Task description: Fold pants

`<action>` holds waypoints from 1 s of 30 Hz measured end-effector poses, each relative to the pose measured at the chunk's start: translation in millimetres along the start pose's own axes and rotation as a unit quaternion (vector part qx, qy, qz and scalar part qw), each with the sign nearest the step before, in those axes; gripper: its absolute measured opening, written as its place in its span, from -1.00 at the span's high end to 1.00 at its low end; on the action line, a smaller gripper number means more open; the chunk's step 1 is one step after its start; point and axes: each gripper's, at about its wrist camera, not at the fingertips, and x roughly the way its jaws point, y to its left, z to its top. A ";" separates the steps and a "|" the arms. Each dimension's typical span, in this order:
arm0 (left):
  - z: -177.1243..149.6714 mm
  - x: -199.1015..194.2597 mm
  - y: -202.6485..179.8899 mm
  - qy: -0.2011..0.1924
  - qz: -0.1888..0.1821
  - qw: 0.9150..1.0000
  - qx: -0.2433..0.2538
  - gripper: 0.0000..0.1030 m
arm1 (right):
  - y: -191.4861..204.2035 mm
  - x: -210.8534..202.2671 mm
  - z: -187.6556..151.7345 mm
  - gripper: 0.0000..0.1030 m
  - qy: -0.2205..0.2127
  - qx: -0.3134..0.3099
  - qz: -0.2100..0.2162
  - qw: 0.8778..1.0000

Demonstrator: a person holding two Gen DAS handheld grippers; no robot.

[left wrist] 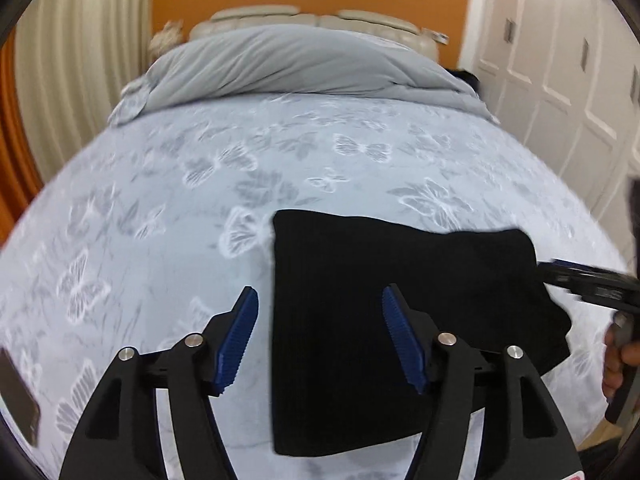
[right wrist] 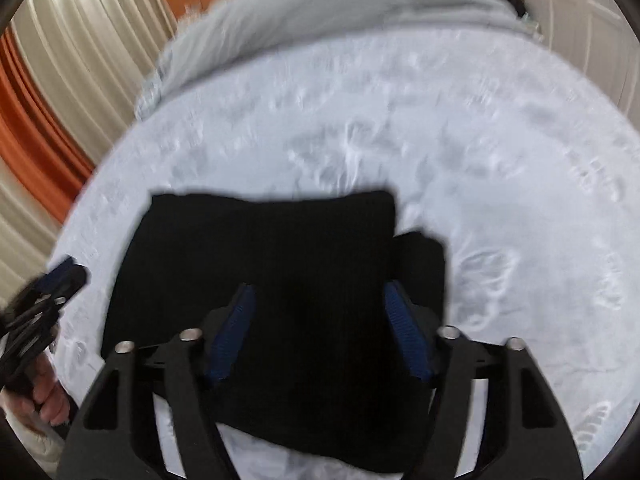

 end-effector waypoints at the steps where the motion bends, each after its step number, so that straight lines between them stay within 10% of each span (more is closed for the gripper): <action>1: -1.0 4.6 -8.4 0.002 0.010 1.000 0.018 -0.28 | 3.2 9.2 -3.8 0.37 0.007 -0.008 -0.018 1.000; 3: -2.8 14.5 -18.5 0.007 0.023 0.999 0.040 -0.28 | 12.6 5.7 -3.3 0.93 -0.007 -0.028 -0.019 0.999; 8: -8.4 18.5 -27.2 0.016 0.029 0.998 0.051 -0.35 | 27.8 -57.7 5.5 0.91 -0.097 -0.055 0.029 0.993; 13: -13.2 25.2 -31.3 0.027 0.038 0.997 0.057 -0.38 | -17.0 5.6 -7.2 0.83 0.017 -0.015 -0.062 0.998; 19: -14.0 32.9 -30.6 0.038 0.046 0.997 0.050 -0.40 | -1.2 -54.6 -10.0 0.83 -0.075 -0.024 0.028 0.996; 24: -16.7 39.5 -32.1 0.043 0.060 0.996 0.053 -0.45 | 10.0 3.1 -30.3 0.88 0.046 -0.058 -0.004 0.997; 30: -17.8 41.0 -33.5 0.044 0.062 0.995 0.058 -0.45 | 13.8 -32.6 -24.3 0.82 -0.018 -0.050 0.019 0.998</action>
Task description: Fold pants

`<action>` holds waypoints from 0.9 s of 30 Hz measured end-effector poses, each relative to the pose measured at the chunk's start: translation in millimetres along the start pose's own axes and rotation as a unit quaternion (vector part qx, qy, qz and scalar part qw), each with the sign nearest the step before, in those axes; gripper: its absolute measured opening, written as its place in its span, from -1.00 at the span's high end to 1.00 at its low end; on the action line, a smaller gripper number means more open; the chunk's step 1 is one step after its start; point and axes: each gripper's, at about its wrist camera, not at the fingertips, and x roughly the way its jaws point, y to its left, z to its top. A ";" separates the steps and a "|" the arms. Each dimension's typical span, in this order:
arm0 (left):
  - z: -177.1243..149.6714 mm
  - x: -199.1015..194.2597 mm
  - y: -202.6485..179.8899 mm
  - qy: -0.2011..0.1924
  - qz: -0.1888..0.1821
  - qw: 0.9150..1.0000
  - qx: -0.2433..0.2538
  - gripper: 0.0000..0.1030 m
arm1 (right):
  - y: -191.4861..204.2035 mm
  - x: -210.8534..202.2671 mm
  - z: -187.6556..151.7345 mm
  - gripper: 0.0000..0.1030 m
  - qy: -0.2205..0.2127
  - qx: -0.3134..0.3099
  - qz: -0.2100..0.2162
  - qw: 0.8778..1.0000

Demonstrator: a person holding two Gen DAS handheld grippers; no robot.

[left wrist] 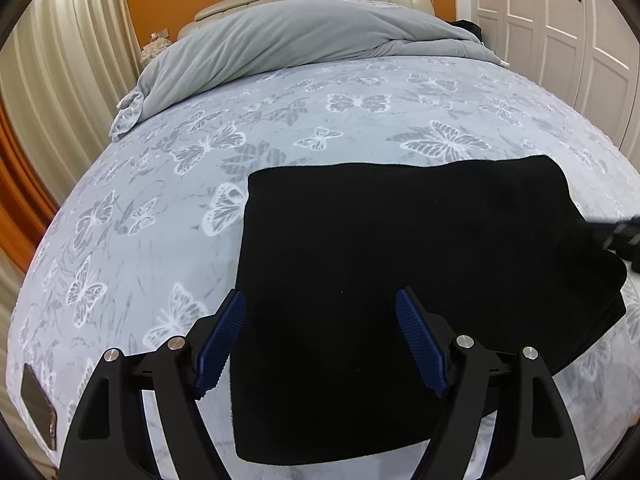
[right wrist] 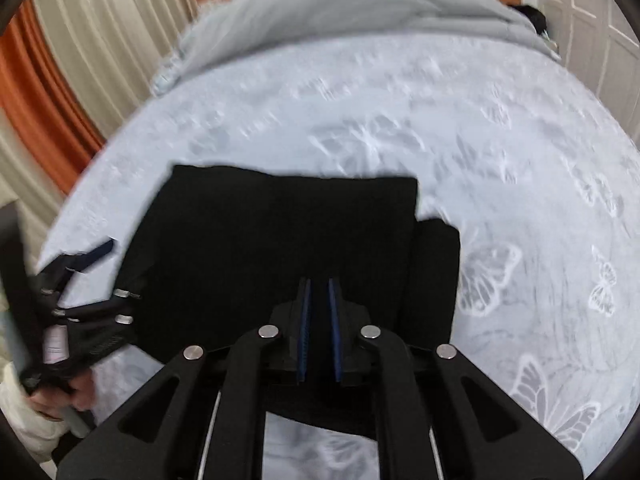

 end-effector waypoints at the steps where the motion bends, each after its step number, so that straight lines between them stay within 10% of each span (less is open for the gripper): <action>1: 0.3 -0.4 0.0 -0.001 -0.001 1.000 0.000 -0.45 | 0.9 0.8 -0.6 0.82 0.003 -0.006 -0.005 1.000; 4: -0.7 0.1 0.1 0.000 0.005 1.000 0.001 -0.49 | -4.4 34.0 -5.9 0.74 0.062 -0.018 -0.036 0.997; 7: 0.3 1.9 5.1 0.005 0.013 1.000 -0.005 -0.50 | -7.0 17.7 2.2 0.70 0.031 0.006 -0.019 0.999; 9: 2.7 1.5 11.6 0.004 0.014 1.000 -0.018 -0.50 | -12.5 2.3 12.4 -0.23 -0.017 0.022 -0.028 0.999; 11: 5.0 1.4 17.6 0.005 0.014 0.999 -0.032 -0.50 | -22.2 4.6 25.4 -0.46 -0.038 0.044 -0.048 0.997; 13: 5.5 1.3 20.8 0.005 0.013 0.999 -0.038 -0.51 | -28.1 13.6 35.8 -0.45 -0.040 0.063 -0.043 0.996; 19: 2.3 2.8 21.6 0.011 0.012 0.999 -0.032 -0.52 | -28.4 50.3 44.2 0.67 -0.008 0.075 -0.021 0.997; 23: 3.7 1.2 25.0 0.013 0.001 0.999 -0.038 -0.52 | -5.5 2.5 51.5 0.72 -0.096 0.030 -0.012 0.995; 27: 4.2 3.1 24.6 0.014 -0.002 0.999 -0.043 -0.59 | -41.2 51.7 32.9 0.60 0.004 0.057 -0.082 0.995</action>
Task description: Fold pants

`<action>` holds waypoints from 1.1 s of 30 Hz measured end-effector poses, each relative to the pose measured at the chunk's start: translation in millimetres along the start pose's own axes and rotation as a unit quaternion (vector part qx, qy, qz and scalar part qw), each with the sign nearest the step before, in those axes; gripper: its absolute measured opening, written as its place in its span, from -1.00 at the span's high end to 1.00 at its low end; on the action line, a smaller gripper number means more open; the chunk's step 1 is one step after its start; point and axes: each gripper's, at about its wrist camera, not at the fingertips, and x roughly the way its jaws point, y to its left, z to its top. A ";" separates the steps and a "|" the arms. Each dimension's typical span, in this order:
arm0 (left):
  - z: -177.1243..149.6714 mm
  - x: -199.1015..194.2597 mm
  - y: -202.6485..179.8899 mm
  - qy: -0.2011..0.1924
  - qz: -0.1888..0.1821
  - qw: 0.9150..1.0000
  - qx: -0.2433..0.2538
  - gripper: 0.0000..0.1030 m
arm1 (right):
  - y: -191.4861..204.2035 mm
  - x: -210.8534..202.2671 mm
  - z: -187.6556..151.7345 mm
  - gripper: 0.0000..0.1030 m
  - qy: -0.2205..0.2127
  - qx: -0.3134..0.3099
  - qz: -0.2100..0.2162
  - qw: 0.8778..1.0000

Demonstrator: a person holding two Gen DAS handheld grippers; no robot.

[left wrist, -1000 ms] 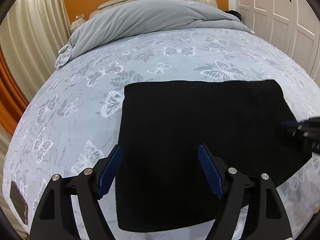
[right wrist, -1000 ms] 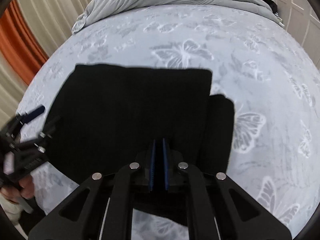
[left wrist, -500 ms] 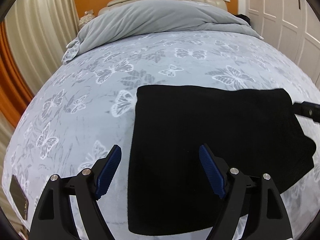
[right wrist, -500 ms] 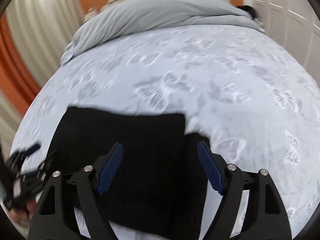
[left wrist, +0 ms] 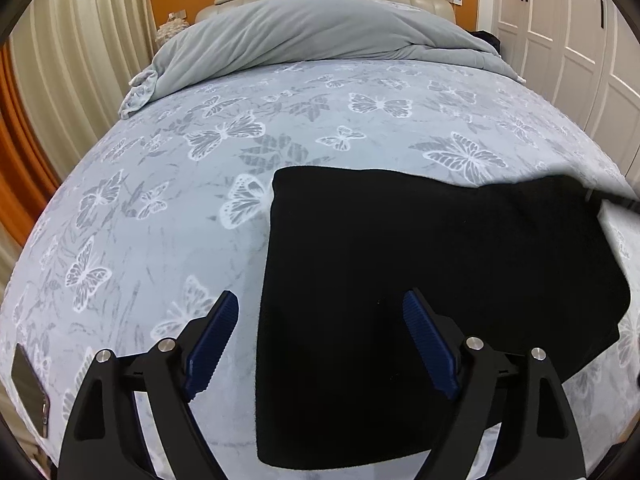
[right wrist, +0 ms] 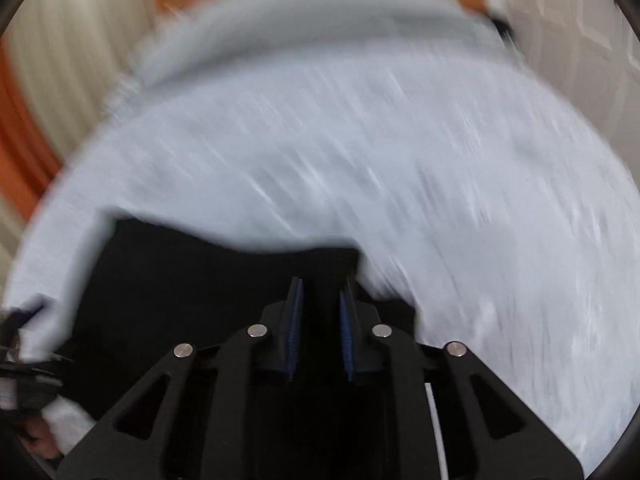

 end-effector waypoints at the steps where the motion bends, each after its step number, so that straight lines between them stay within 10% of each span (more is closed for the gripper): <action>1: -0.9 1.1 -0.7 0.002 0.002 1.000 0.002 -0.59 | -10.2 2.5 -4.1 0.61 0.002 0.029 0.019 0.999; 6: -2.8 0.8 -2.0 0.001 0.004 1.000 0.006 -0.59 | 7.0 -61.0 -11.8 0.60 -0.061 -0.014 0.044 0.997; 12: -6.5 3.4 -11.9 0.002 0.007 1.000 0.018 -0.59 | 27.1 -39.5 -61.8 0.61 0.031 -0.088 0.022 0.995; 18: -10.6 3.6 -26.0 0.002 0.008 0.999 0.040 -0.59 | 20.6 -66.9 -62.5 0.53 -0.008 -0.074 0.047 0.996; 24: -9.0 4.0 -22.1 0.013 -0.013 0.999 0.028 -0.61 | 7.5 -49.0 -61.2 0.10 0.029 -0.052 0.039 0.997; 26: -3.1 7.2 -4.5 0.034 -0.053 0.998 -0.018 -0.67 | 3.0 -57.1 -56.9 -0.33 0.013 -0.040 0.038 0.998; 30: -0.4 35.8 35.5 0.090 -0.114 0.982 -0.122 -0.67 | -23.3 -53.5 -41.9 -0.65 0.009 0.022 0.055 0.998; 33: -10.1 62.4 54.0 0.140 -0.193 0.949 -0.206 -0.62 | -42.2 -28.1 -38.1 -0.65 0.051 0.080 0.087 0.992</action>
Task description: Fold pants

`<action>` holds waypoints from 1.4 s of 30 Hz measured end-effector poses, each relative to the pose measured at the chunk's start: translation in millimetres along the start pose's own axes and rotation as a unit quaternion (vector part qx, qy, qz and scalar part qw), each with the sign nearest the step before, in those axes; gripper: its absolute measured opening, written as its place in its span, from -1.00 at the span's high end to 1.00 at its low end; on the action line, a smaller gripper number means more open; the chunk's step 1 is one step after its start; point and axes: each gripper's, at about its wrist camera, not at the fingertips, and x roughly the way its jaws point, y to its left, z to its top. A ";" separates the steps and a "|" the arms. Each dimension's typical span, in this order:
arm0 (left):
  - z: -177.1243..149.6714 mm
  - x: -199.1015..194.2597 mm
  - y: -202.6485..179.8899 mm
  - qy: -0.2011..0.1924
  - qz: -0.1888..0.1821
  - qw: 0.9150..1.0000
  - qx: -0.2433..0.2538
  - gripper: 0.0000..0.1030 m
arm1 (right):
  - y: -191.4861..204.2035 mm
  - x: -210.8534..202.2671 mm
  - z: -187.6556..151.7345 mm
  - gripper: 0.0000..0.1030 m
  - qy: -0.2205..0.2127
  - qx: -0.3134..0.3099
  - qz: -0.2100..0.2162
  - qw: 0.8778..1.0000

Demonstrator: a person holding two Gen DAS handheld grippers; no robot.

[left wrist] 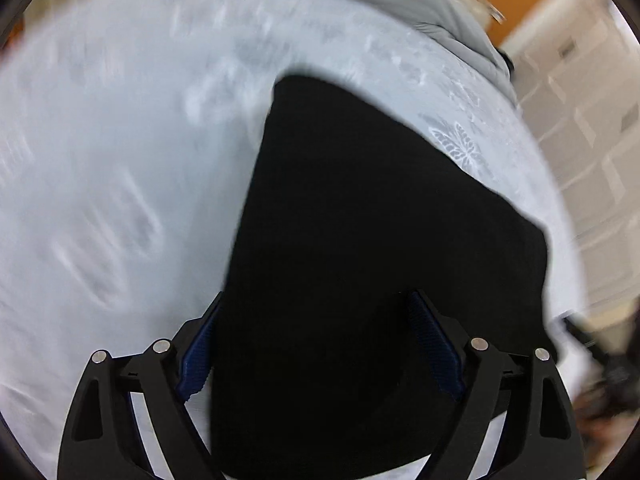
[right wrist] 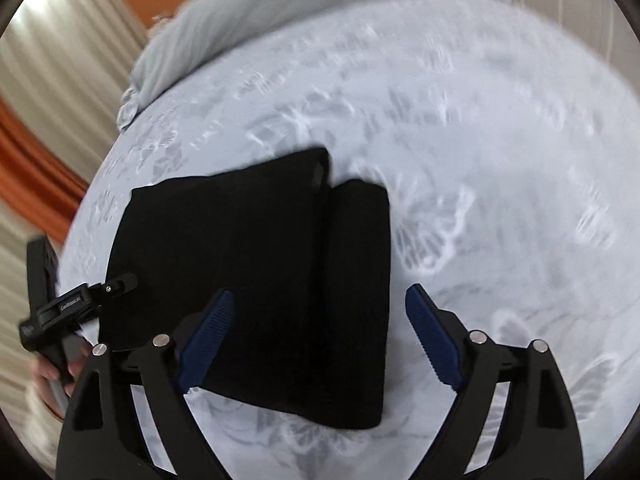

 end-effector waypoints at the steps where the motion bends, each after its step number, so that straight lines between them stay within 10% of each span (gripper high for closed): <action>1: 1.8 0.5 5.9 -0.002 -0.016 1.000 -0.018 -0.54 | -4.2 9.8 0.4 -0.65 0.014 0.020 0.006 1.000; 4: 6.3 -0.2 4.5 0.001 -0.068 0.998 -0.013 0.14 | -17.0 33.4 -3.5 -0.34 0.037 0.070 0.064 0.995; 6: 5.6 -3.2 1.5 -0.003 -0.075 0.997 -0.003 0.40 | -6.5 26.4 -3.2 0.20 0.019 0.056 0.064 0.996; 9: 7.3 -27.8 -2.7 -0.027 -0.081 0.996 0.016 0.67 | 20.8 -10.7 -3.7 0.38 -0.024 0.012 0.089 0.996; 14: -0.2 -70.3 11.1 -0.044 -0.063 0.996 0.037 0.64 | 51.8 -16.2 -20.8 0.26 -0.010 -0.071 0.068 0.995; 17: -5.8 -53.7 35.7 -0.004 -0.027 1.000 0.011 0.49 | 47.3 -2.9 -28.7 0.23 -0.008 -0.072 -0.042 0.996; 23: -7.5 -91.1 12.5 -0.087 0.017 0.995 0.049 0.46 | 98.1 -52.1 -19.5 0.59 -0.134 -0.130 0.026 0.982; 27: -7.0 -81.9 -10.1 -0.110 0.069 0.989 0.066 0.27 | 119.9 -11.5 -12.2 0.75 -0.083 -0.160 0.030 0.983; 30: -7.6 -77.2 -14.8 -0.132 0.113 0.982 0.069 0.27 | 112.3 39.9 -5.3 0.81 -0.015 -0.168 -0.043 0.985; 34: -0.2 -106.9 -13.7 -0.226 0.180 0.955 0.071 0.13 | 108.4 13.5 1.2 0.74 -0.035 -0.114 0.020 0.993; 42: -15.5 -86.4 -33.9 -0.184 0.159 0.960 0.136 0.06 | 112.5 2.6 -42.7 0.69 -0.016 -0.175 -0.015 0.984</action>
